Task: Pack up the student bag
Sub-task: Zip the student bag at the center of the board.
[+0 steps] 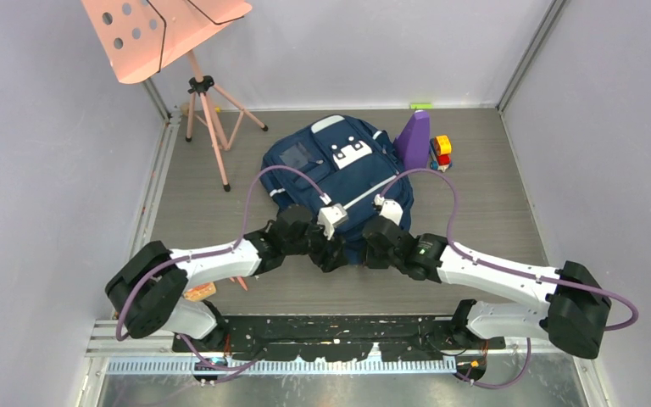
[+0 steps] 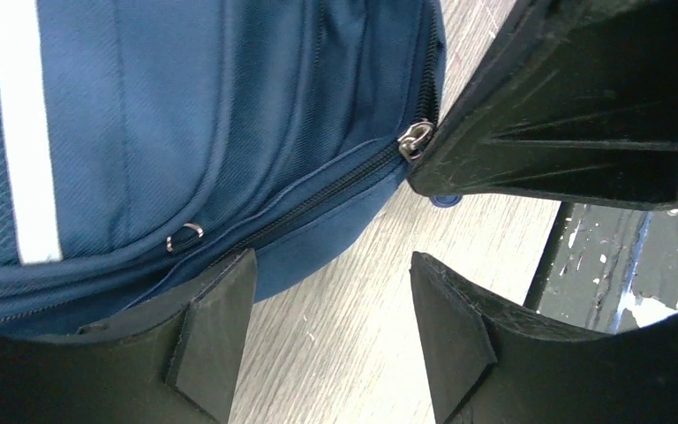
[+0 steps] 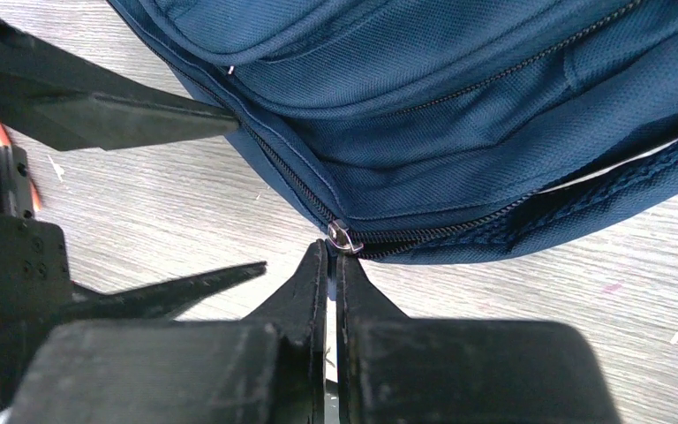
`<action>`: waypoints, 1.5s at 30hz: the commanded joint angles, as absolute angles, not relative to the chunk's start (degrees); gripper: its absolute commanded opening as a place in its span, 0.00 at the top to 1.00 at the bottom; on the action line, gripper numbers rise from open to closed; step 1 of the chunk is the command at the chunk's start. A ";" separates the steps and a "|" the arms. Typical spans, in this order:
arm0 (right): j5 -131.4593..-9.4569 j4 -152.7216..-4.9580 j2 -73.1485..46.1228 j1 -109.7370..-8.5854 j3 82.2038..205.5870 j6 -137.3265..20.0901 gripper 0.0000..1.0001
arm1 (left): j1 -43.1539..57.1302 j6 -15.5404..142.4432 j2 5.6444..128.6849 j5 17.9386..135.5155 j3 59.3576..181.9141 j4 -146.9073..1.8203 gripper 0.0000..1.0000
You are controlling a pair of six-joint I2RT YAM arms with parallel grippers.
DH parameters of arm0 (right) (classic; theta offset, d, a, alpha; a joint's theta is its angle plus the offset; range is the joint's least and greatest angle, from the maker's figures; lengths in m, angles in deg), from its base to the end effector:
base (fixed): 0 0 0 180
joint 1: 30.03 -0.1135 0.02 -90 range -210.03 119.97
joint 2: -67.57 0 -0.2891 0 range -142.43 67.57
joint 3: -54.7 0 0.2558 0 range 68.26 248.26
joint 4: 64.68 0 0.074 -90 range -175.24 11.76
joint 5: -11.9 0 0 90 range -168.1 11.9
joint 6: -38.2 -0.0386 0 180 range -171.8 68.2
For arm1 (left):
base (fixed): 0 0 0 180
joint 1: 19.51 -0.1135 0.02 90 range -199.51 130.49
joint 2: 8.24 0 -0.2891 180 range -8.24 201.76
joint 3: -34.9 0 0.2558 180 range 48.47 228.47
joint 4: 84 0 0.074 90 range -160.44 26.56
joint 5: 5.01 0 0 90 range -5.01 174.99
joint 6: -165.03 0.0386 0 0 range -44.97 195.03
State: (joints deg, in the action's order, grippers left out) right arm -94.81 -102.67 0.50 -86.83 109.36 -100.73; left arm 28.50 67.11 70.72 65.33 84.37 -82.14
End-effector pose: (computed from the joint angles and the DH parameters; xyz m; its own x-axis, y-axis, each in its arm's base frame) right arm 0.1341 0.1846 0.2393 -0.8057 0.0874 -0.5858 -0.1425 0.9314 0.3350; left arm 0.1787 -0.2179 0.2139 -0.4677 0.3256 -0.8217 0.8357 0.4658 -0.2910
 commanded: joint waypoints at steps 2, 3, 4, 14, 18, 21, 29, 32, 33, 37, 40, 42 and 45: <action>-88.49 -100.29 3.42 -85.18 107.66 -101.92 1.00 | 31.93 73.19 72.14 71.53 86.92 -90.67 0.34; -88.26 -100.26 3.50 -85.07 107.61 -101.86 1.00 | 32.20 73.64 72.06 72.25 86.74 -91.10 0.34; -87.82 -100.28 3.63 -84.88 107.41 -101.79 1.00 | 32.33 74.01 72.09 72.41 86.36 -91.69 0.33; -86.93 -100.28 4.35 -83.71 106.78 -101.90 1.00 | 34.45 77.76 74.80 72.50 86.66 -93.03 0.32; -86.74 -100.29 4.46 -83.50 106.61 -101.96 0.99 | 34.69 78.56 76.75 72.57 87.20 -92.75 0.32; -86.74 -100.30 4.61 -83.34 106.51 -102.09 1.00 | 34.97 78.51 78.44 74.04 87.36 -92.76 0.48; -89.88 -102.16 7.02 -82.43 106.15 -104.64 1.00 | 35.39 77.51 78.82 79.30 86.17 -91.16 0.95; -91.52 -104.56 8.29 -81.30 106.21 -104.87 1.00 | 35.74 76.80 78.15 82.90 86.11 -88.30 1.00; -91.89 -105.79 8.57 -80.98 106.29 -104.84 1.00 | 35.77 76.47 77.58 84.19 85.83 -87.15 1.00; -92.28 -108.35 10.21 -78.41 106.07 -103.73 1.00 | 35.86 73.52 74.08 90.73 83.13 -84.74 1.00; -91.98 -109.54 10.99 -76.21 106.15 -102.63 1.00 | 35.86 69.34 70.88 94.82 81.70 -81.15 1.00; -91.67 -110.26 11.00 -74.92 106.36 -101.70 1.00 | 35.86 65.66 68.12 97.80 80.85 -78.51 1.00; -90.72 -110.62 10.61 -73.04 106.78 -100.36 1.00 | 35.94 59.96 64.15 100.41 79.15 -74.73 1.00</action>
State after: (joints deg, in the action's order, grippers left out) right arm -87.09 -103.41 9.59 -76.23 105.91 -103.70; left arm 37.39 67.48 69.16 87.27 82.31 -86.25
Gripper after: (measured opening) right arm 0.046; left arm 0.020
